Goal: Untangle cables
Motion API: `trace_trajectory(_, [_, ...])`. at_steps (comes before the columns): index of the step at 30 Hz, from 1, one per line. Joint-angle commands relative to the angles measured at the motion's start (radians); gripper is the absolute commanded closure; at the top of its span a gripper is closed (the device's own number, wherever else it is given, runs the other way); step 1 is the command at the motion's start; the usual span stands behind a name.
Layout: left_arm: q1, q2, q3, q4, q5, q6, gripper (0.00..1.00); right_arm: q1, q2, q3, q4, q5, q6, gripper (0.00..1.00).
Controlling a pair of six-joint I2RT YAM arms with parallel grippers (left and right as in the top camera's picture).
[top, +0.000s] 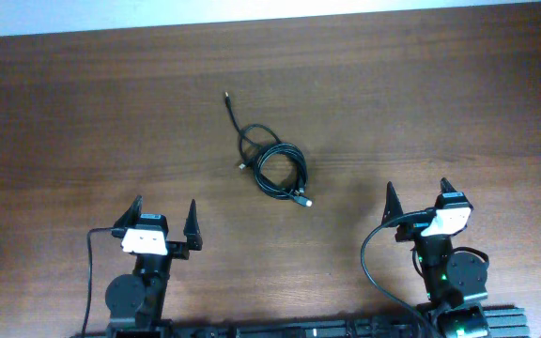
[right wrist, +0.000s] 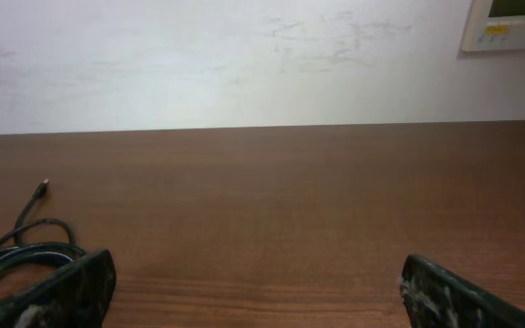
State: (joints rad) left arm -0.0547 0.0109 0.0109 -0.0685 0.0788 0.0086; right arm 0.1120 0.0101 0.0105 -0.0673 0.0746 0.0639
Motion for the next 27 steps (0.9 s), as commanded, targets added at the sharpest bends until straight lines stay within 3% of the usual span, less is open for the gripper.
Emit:
trace_trajectory(1, [0.005,-0.005,-0.002,-0.005,0.018,0.019,0.01,-0.002,-0.006,-0.005,-0.008,0.002,-0.004,0.02])
trace_trajectory(25, [0.005,-0.005,-0.002,-0.001,0.019,0.018,0.01,-0.002,-0.006,-0.005,-0.008,0.001,-0.004,0.02])
trace_trajectory(27, [0.005,-0.005,0.002,-0.001,0.019,-0.039,0.01,-0.002,-0.006,-0.005,-0.008,0.002,-0.004,0.02])
